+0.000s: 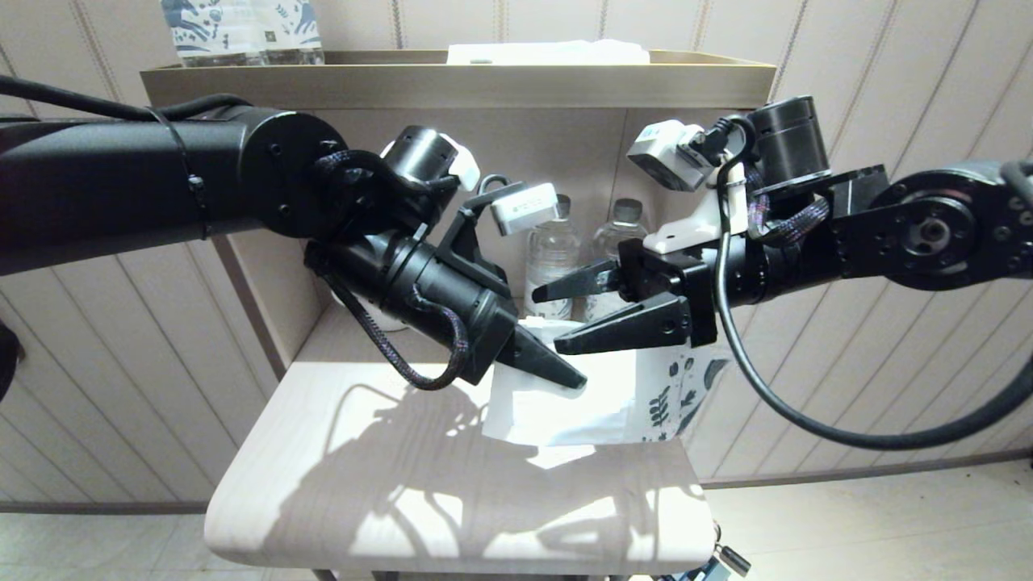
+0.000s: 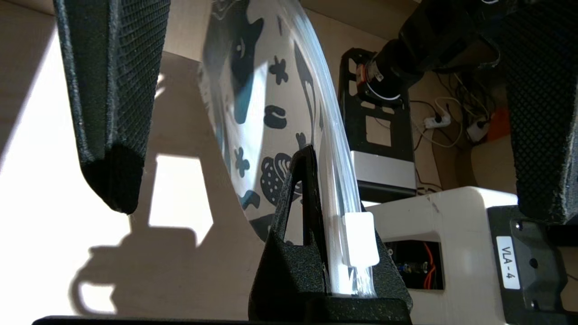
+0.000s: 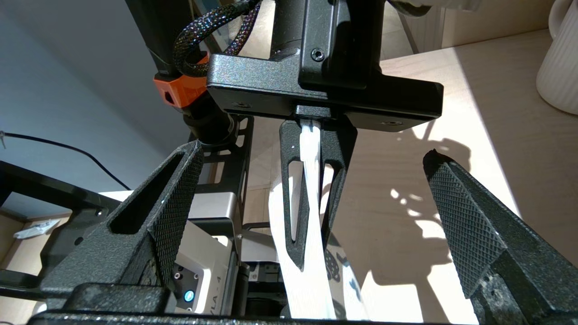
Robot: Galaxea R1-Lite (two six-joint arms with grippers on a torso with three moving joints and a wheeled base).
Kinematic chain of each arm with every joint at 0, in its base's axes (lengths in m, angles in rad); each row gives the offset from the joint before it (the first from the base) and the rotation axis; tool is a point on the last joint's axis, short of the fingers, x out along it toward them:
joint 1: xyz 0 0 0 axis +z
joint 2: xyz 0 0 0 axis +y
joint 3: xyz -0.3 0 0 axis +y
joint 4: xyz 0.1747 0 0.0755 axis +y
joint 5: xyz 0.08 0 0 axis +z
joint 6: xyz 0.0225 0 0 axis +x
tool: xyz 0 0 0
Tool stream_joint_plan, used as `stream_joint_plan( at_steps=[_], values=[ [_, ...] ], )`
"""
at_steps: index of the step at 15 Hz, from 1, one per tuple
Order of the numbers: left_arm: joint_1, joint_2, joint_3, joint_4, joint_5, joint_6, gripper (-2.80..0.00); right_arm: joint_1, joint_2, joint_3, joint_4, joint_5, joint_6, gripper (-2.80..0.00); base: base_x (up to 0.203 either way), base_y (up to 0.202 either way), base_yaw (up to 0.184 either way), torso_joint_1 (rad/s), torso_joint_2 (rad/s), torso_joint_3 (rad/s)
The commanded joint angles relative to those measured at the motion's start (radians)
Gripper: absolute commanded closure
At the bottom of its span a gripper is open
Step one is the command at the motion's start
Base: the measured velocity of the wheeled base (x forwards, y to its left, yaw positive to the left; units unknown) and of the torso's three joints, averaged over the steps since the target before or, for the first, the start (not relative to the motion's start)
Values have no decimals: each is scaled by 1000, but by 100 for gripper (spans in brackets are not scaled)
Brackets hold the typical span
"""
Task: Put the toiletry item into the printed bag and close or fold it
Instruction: Close the strorage bag and place it on the desk
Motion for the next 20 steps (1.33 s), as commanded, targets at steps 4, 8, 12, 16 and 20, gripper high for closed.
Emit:
stream_joint_plan(
  at_steps=[4, 8, 12, 16, 20],
  values=[
    [1, -3, 0, 5, -5, 3, 0, 2, 1, 2, 1, 6, -2, 0, 0, 0, 0, 0, 0, 0],
    [3, -5, 6, 7, -5, 4, 0, 0, 1, 4, 1, 8, 1, -280, 0, 0, 0, 0, 0, 0],
    [2, -12, 8, 16, -4, 6, 0, 2, -2, 8, 1, 10, 1, -280, 0, 0, 0, 0, 0, 0],
    [3, -18, 3, 24, -4, 6, 0, 0, -2, 8, -8, 10, 0, -280, 0, 0, 0, 0, 0, 0],
    [5, -18, 3, 30, -5, 6, 0, 8, 4, -1, -20, 8, 0, -280, 0, 0, 0, 0, 0, 0]
  ],
)
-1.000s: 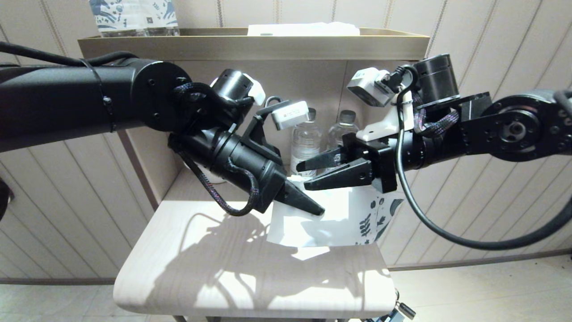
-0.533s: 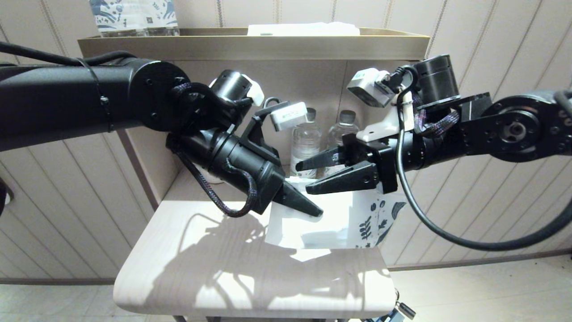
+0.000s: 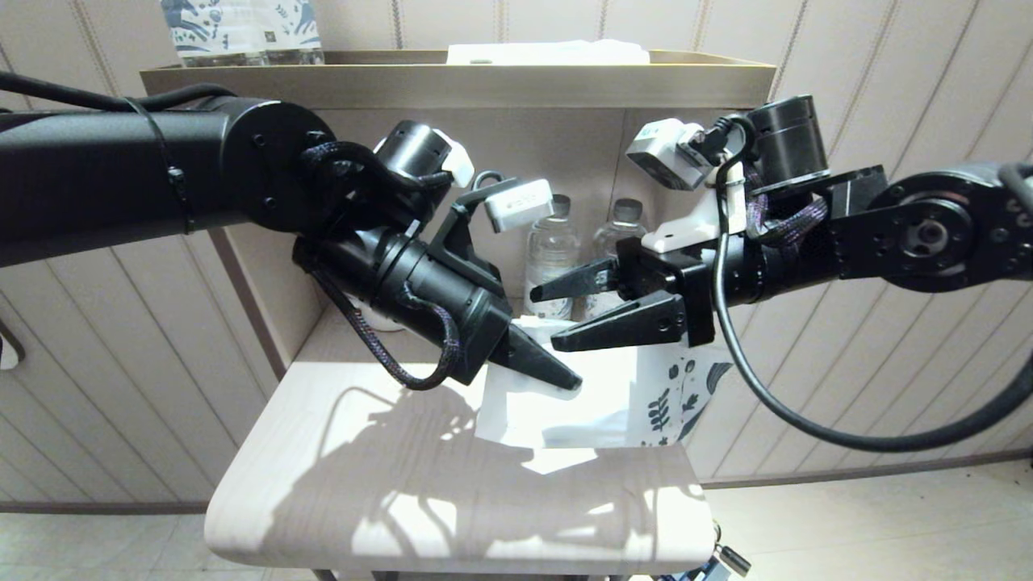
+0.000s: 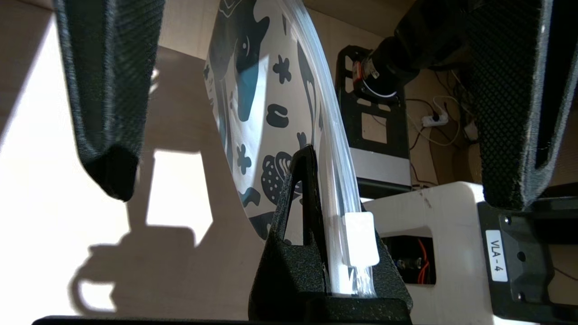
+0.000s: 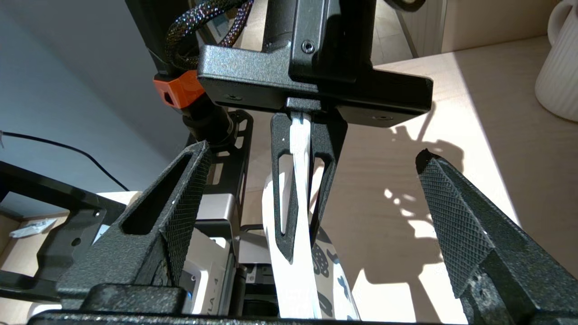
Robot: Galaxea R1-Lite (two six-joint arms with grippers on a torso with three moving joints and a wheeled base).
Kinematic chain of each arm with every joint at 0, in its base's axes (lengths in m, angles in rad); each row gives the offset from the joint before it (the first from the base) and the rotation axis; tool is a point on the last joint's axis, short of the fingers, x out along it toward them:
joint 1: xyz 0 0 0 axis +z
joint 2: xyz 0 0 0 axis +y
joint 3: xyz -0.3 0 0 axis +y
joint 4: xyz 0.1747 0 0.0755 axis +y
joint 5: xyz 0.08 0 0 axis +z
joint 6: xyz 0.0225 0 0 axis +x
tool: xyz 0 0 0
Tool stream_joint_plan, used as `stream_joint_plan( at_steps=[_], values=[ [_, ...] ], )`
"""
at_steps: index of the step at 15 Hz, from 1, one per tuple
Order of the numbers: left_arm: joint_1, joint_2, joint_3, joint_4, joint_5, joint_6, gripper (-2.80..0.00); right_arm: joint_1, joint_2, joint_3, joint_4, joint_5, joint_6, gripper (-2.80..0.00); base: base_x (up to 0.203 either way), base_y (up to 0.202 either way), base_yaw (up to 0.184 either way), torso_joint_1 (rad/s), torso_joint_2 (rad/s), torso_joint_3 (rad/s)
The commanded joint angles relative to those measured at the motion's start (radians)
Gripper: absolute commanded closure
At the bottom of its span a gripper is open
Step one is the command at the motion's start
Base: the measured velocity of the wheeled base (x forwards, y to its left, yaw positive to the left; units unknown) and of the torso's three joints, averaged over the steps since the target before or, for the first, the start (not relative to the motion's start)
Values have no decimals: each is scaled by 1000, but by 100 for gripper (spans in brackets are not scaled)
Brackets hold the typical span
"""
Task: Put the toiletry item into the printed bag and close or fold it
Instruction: Close the strorage bag and place it on the desk
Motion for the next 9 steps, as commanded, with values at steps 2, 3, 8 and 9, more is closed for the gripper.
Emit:
stream_joint_plan(
  at_steps=[2, 3, 8, 9],
  values=[
    [1, -1, 0, 2, -4, 2, 0, 2, 6, -5, -10, 5, -2, -280, 0, 0, 0, 0, 0, 0],
    [1, 0, 0, 2, -4, 2, 0, 2, 7, 0, -32, 4, -3, -280, 0, 0, 0, 0, 0, 0],
    [1, 5, 0, 2, -2, 2, 0, -1, 10, 16, -84, 2, -8, -280, 0, 0, 0, 0, 0, 0],
    [1, 5, 0, 2, -2, 2, 0, -1, 10, 17, -87, 1, -7, -280, 0, 0, 0, 0, 0, 0]
  ],
)
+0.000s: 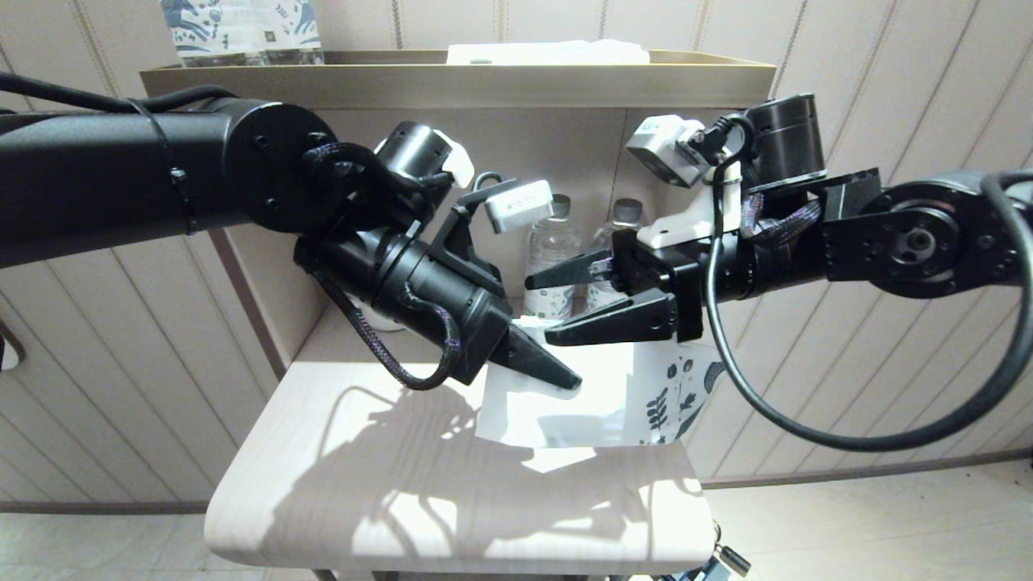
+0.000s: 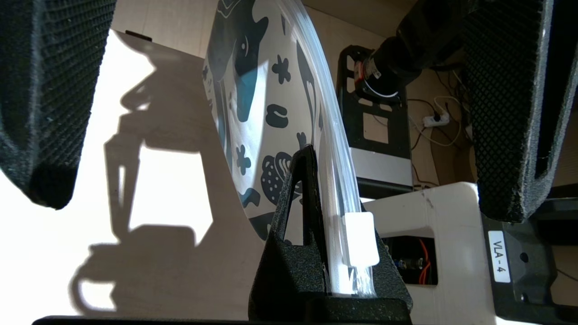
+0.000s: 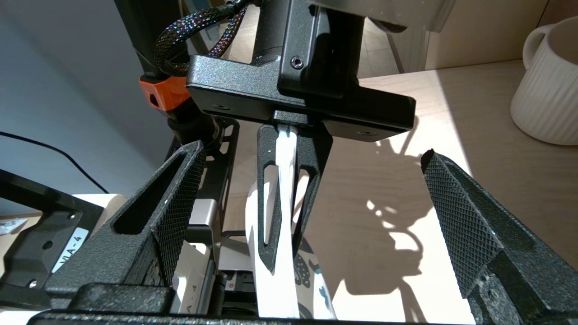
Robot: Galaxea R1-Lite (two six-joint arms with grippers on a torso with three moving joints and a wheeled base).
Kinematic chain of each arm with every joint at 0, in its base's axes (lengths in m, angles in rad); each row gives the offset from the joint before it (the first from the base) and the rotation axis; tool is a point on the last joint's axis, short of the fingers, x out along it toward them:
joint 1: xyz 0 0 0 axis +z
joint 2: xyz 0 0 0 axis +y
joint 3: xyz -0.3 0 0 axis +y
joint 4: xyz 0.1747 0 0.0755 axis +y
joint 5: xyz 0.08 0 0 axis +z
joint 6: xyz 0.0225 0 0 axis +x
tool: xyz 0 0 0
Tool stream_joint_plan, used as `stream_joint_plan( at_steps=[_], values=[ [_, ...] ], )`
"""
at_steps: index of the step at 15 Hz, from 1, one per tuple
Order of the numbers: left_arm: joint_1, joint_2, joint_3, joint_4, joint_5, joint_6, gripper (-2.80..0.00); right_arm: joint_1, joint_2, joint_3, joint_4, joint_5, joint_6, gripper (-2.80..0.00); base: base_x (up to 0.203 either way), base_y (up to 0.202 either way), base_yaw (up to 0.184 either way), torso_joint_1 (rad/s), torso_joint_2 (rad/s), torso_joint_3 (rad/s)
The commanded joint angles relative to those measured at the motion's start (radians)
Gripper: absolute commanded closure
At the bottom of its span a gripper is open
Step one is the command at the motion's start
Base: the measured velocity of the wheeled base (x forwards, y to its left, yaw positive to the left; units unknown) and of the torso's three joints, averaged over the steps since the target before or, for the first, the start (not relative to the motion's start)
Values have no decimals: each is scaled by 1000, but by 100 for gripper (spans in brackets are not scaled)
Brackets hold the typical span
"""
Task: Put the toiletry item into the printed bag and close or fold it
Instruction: Close the strorage bag and place it on the desk
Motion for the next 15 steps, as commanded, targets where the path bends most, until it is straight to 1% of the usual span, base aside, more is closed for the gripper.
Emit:
stream_joint_plan(
  at_steps=[1, 5, 8, 15],
  values=[
    [0, 3, 0, 5, -4, 1, 0, -1, 2, -1, 0, 6, 1, -280, 0, 0, 0, 0, 0, 0],
    [2, 4, 0, 3, 1, 0, 0, 1, 16, -13, -2, -1, -1, -280, 0, 0, 0, 0, 0, 0],
    [14, 4, 6, 6, 1, 0, 0, 5, 33, -16, -12, -36, -2, -280, 0, 0, 0, 0, 0, 0],
    [14, 9, -3, -1, 1, -5, 0, 5, 30, -11, -16, -35, -3, -280, 0, 0, 0, 0, 0, 0]
  ],
)
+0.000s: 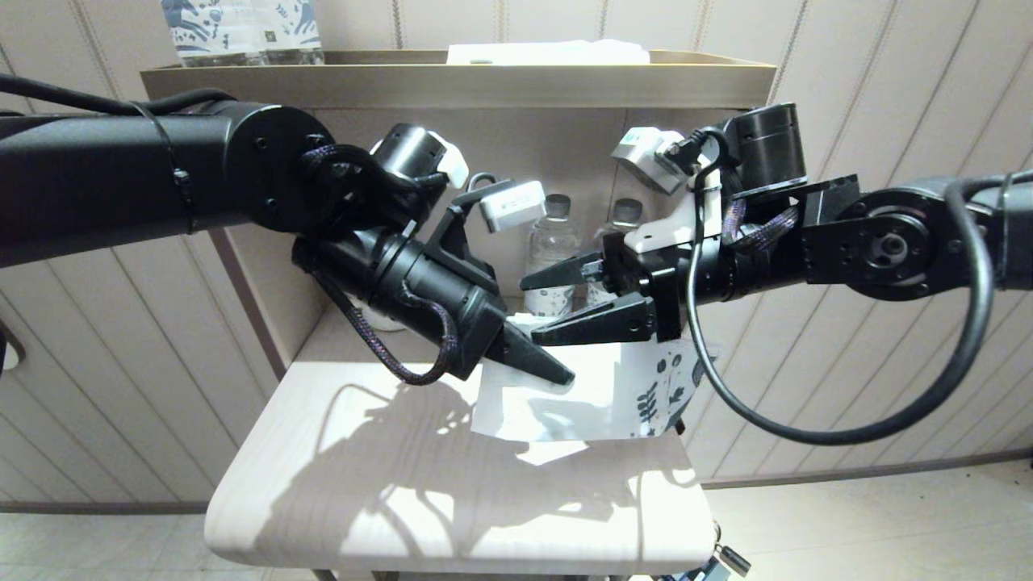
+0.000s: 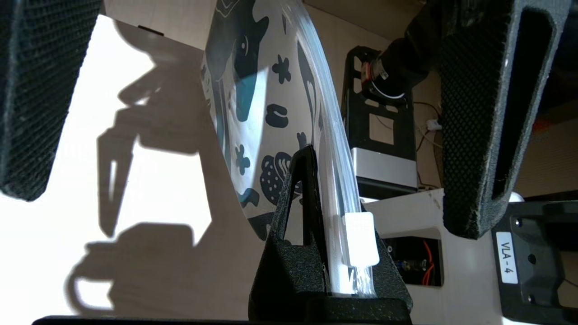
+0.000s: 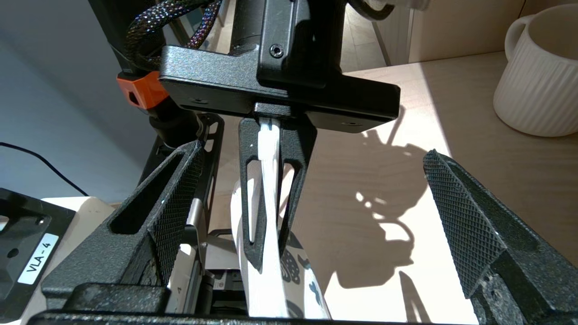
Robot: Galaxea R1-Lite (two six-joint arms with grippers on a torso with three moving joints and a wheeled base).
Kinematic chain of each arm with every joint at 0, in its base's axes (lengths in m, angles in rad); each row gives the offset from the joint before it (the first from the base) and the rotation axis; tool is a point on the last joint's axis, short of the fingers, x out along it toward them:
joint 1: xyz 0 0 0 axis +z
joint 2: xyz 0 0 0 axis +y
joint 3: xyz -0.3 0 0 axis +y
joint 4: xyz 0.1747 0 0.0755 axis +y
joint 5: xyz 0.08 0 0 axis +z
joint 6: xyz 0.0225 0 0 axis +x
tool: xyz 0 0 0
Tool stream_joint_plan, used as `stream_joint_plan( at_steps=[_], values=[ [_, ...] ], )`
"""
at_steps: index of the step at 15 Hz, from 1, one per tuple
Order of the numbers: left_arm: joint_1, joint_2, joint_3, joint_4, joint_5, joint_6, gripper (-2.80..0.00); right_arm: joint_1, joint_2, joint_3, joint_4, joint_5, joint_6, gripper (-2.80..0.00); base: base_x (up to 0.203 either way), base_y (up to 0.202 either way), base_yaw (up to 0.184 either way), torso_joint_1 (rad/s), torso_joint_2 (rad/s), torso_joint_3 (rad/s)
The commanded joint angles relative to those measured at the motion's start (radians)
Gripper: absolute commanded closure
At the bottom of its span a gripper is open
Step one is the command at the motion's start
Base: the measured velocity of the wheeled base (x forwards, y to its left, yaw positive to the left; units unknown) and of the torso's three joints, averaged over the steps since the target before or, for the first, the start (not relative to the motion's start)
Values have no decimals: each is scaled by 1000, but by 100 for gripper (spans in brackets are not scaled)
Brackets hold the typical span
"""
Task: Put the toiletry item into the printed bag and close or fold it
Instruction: Close the strorage bag and place it on the desk
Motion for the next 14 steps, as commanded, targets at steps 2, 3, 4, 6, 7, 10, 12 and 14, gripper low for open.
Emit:
stream_joint_plan(
  at_steps=[2, 3, 4, 6, 7, 10, 12, 14],
  values=[
    [-1, 4, -2, 0, -6, 0, 0, -1, -2, 4, 1, 8, -2, -280, 0, 0, 0, 0, 0, 0],
    [-1, 5, -2, -1, -6, -1, 0, -1, -2, 4, 1, 6, -2, -280, 0, 0, 0, 0, 0, 0],
    [-1, 5, -2, -1, -6, -1, 0, 0, -2, 4, 2, 6, 2, -280, 0, 0, 0, 0, 0, 0],
    [-3, 5, -2, -1, -6, -1, 0, 0, -6, 9, 1, 6, -1, -280, 0, 0, 0, 0, 0, 0],
    [-3, 5, -2, -1, -4, -1, 0, -1, -7, 9, 1, 3, -4, -280, 0, 0, 0, 0, 0, 0],
    [-3, 4, -2, 0, -4, -1, 0, -1, -6, 19, -22, 1, -10, 0, 0, 0, 0, 0, 0, 0],
    [-3, 4, -4, -1, -4, -3, 0, 0, -7, 21, -34, 3, -6, 0, 0, 0, 0, 0, 0, 0],
    [-3, 4, -2, 0, -4, -3, 0, -1, -5, 21, -34, 5, -7, 0, 0, 0, 0, 0, 0, 0]
  ],
)
